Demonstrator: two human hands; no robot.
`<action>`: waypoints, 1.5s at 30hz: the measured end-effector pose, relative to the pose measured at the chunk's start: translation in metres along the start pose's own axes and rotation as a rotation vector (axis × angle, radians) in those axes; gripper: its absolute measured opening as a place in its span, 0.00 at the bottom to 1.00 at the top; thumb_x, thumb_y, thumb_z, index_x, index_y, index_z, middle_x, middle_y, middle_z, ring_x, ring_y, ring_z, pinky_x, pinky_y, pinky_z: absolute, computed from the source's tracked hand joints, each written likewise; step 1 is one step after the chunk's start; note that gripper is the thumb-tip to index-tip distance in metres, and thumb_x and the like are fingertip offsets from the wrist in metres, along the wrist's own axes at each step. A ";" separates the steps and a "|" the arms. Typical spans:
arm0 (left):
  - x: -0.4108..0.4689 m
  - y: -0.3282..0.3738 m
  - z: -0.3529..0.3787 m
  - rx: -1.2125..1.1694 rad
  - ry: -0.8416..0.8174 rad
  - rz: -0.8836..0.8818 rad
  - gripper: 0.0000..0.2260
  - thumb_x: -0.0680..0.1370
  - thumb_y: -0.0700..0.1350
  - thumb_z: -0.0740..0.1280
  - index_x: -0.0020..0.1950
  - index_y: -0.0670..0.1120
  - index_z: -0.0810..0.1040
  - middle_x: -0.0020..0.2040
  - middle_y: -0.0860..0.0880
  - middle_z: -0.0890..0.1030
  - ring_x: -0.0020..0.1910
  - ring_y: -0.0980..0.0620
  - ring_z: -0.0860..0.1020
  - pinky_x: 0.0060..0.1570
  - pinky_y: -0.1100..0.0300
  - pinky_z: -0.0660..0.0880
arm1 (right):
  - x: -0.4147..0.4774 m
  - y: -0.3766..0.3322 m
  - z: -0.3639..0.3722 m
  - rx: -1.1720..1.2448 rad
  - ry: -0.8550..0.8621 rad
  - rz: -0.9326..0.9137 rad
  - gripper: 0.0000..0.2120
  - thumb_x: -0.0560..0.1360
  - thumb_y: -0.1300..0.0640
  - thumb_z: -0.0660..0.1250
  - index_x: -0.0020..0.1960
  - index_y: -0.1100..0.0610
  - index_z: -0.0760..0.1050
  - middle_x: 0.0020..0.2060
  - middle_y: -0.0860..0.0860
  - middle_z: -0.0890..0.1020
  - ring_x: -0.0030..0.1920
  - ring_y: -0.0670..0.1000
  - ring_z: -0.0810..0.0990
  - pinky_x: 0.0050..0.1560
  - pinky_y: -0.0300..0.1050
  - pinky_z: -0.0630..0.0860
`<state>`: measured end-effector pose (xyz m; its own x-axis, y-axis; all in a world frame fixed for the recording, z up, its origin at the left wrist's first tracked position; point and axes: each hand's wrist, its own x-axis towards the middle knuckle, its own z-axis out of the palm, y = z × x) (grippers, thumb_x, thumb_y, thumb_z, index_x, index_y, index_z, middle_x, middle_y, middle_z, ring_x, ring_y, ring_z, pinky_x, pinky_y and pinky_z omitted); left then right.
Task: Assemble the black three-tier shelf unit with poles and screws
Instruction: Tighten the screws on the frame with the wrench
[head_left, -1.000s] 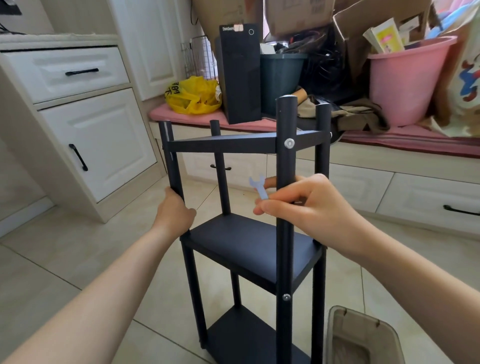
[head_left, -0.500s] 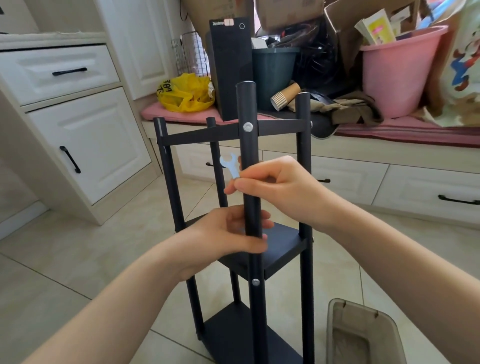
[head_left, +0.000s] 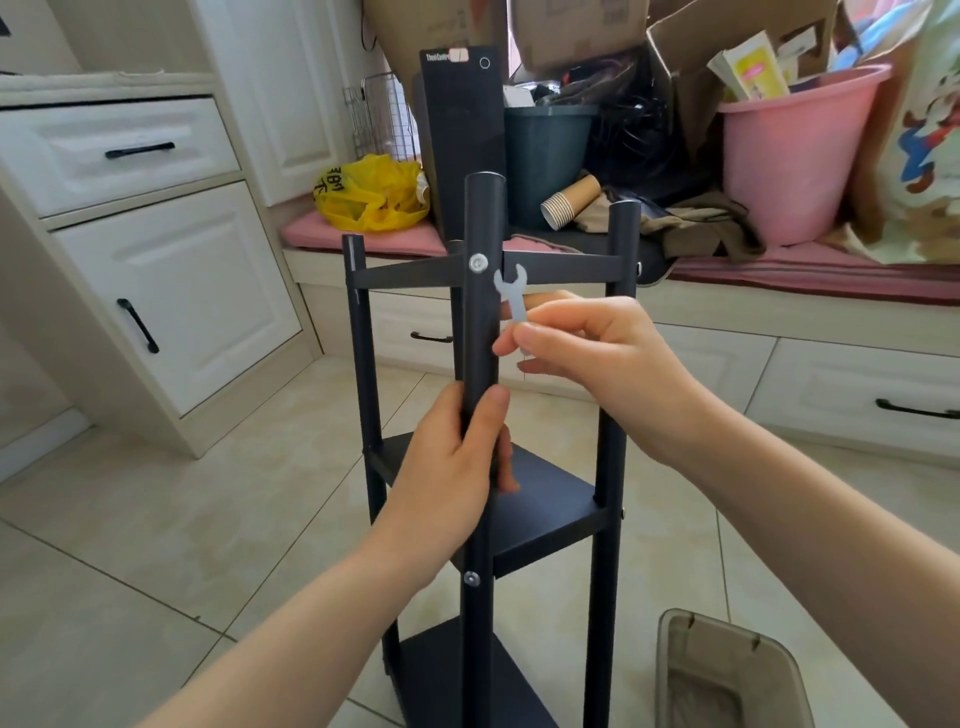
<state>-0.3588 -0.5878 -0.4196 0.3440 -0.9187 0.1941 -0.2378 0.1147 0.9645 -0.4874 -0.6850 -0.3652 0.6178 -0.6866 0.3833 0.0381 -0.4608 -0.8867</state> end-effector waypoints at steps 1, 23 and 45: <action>0.001 0.000 -0.001 -0.001 0.020 0.008 0.15 0.84 0.56 0.58 0.48 0.45 0.73 0.33 0.52 0.76 0.31 0.53 0.76 0.39 0.56 0.80 | 0.000 0.001 -0.001 0.006 0.027 0.005 0.10 0.79 0.60 0.66 0.44 0.53 0.85 0.49 0.47 0.83 0.55 0.45 0.81 0.55 0.45 0.81; 0.001 0.005 0.005 -0.296 0.044 -0.106 0.15 0.81 0.61 0.61 0.45 0.52 0.78 0.31 0.52 0.70 0.25 0.55 0.66 0.26 0.62 0.71 | -0.003 0.014 0.004 -0.231 0.152 0.237 0.11 0.78 0.57 0.66 0.40 0.53 0.84 0.23 0.42 0.74 0.33 0.45 0.75 0.49 0.53 0.83; -0.011 0.005 0.016 -0.300 -0.046 -0.088 0.15 0.75 0.64 0.63 0.41 0.54 0.77 0.31 0.51 0.71 0.23 0.54 0.66 0.23 0.63 0.67 | -0.001 0.005 0.001 -0.274 0.268 0.145 0.11 0.78 0.60 0.65 0.44 0.59 0.85 0.27 0.46 0.78 0.29 0.41 0.75 0.38 0.36 0.72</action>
<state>-0.3782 -0.5836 -0.4196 0.3086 -0.9453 0.1054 0.0725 0.1339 0.9883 -0.4872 -0.6860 -0.3706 0.3732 -0.8612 0.3451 -0.2679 -0.4561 -0.8486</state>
